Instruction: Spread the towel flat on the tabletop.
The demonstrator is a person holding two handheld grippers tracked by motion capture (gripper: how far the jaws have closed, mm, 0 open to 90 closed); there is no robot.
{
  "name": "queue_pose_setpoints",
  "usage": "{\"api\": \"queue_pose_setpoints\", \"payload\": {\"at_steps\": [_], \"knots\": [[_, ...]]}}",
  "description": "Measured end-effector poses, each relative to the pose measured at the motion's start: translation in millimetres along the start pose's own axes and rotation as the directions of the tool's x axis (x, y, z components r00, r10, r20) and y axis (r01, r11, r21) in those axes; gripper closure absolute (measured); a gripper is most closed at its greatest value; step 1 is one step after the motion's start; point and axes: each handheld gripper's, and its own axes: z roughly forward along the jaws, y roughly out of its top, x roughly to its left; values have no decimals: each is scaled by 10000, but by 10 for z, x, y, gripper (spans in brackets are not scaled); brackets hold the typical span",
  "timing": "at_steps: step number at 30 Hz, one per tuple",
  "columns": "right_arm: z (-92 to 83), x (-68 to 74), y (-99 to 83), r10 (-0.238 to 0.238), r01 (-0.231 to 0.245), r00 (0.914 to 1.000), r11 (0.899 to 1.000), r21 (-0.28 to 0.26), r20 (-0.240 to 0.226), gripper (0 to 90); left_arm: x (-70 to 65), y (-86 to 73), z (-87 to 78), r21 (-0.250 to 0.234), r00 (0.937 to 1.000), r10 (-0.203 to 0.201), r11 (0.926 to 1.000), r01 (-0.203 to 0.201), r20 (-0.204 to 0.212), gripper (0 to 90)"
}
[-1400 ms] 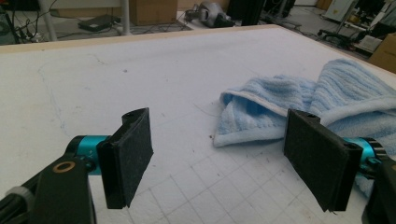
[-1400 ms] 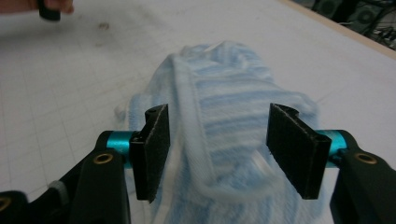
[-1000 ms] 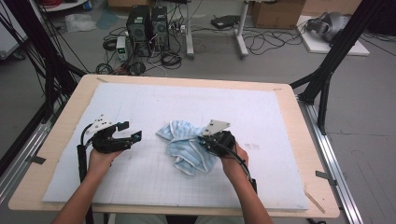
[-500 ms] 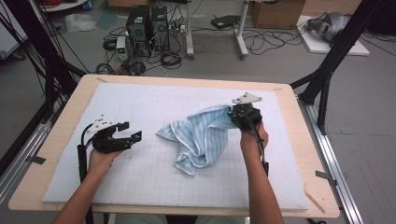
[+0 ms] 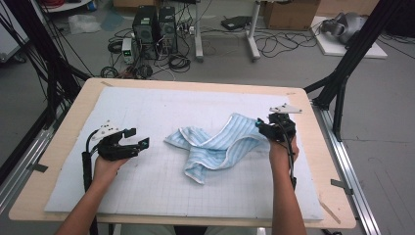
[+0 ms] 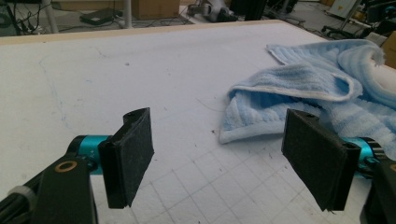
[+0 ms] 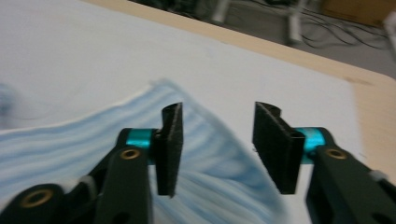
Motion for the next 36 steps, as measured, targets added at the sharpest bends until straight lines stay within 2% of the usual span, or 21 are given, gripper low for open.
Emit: {"api": "queue_pose_setpoints", "payload": {"at_steps": [1, 2, 3, 4, 6, 8, 9, 10, 11, 13, 14, 15, 17, 18, 21, 23, 26, 28, 31, 33, 36], "knots": [[0, 0, 0, 0, 0, 10000, 10000, 0, 0, 491, 0, 0, 0, 0, 10000, 0, 10000, 0, 0, 251], [18, 183, 39, -723, 699, 9914, 9972, -262, -1089, 463, -2, -1, 4, 27, 10000, 3, 10000, -3, 19, 251], [38, 284, 54, -1067, 1031, 9823, 9942, -312, -1539, 462, -8, -2, 10, 48, 10000, 28, 10000, -28, 13, 251], [72, 397, 64, -1403, 1368, 9672, 9901, -313, -2117, 453, -8, -2, 10, 48, 10000, 28, 10000, -28, 13, 251], [156, 631, 59, -2085, 2138, 9189, 9766, -212, -3348, 430, -14, -2, 9, 72, 10000, 19, 10000, -20, 30, 251], [254, 838, 24, -2414, 2754, 8630, 9612, 128, -4438, 410, -12, -2, 8, 51, 10000, 29, 10000, -29, 21, 251], [305, 926, -2, -2546, 3105, 8391, 9498, 388, -4808, 408, -6, -1, 1, 57, 10000, 28, 10000, -28, 37, 251], [352, 1001, -31, -2828, 3557, 8243, 9327, 600, -4905, 412, -6, -1, 1, 57, 10000, 28, 10000, -28, 37, 251], [400, 1060, -59, -3157, 4043, 8142, 9106, 855, -4873, 447, -6, -1, 0, 45, 10000, -12, 10000, 11, 28, 251], [461, 1126, -93, -3830, 4853, 8051, 8644, 1316, -4529, 690, -6, -1, -1, 38, 10000, -3, 10000, 3, 29, 251], [465, 1125, -85, -4016, 4943, 8111, 8593, 1313, -4253, 755, -6, -1, -1, 38, 10000, -3, 10000, 3, 29, 251], [461, 1090, -54, -3912, 4697, 8277, 8752, 1154, -4023, 775, -3, 1, -2, 29, 10000, -3, 10000, 2, 27, 251], [441, 975, 30, -3406, 3890, 8757, 9176, 820, -3422, 789, 3, 1, -3, -6, 10000, -38, 10000, 38, 25, 251], [433, 916, 64, -3144, 3500, 9002, 9341, 709, -3012, 791, 4, -1, -3, -14, 10000, -48, 10000, 48, -1, 252], [447, 708, 143, -2305, 2450, 9591, 9668, 733, -1645, 793, 5, -1, -1, 19, 10000, -56, 10000, 56, -5, 252], [473, 575, 167, -1560, 1613, 9853, 9837, 789, -691, 786, 4, -1, -1, 34, 10000, -9, 10000, 9, 8, 252], [531, 433, 171, -820, 774, 9958, 9916, 1033, 414, 727, 4, -2, 1, 46, 10000, -19, 10000, 19, -6, 253], [557, 399, 151, -416, 359, 9980, 9925, 1170, 471, 646, 7, -4, 3, 60, 10000, -43, 10000, 43, 10, 253], [519, 454, 134, -336, 332, 9994, 9952, 917, 30, 550, 9, -6, 7, 82, 10000, -64, 9999, 64, 10, 253], [438, 535, 144, -321, 349, 9975, 9985, 431, -631, 506, 6, -6, 9, 102, 10000, -38, 9999, 38, 17, 253], [377, 687, 151, -465, 519, 9825, 9983, 252, -1806, 445, 4, -5, 11, 61, 10000, -50, 10000, 50, -20, 254]]}}
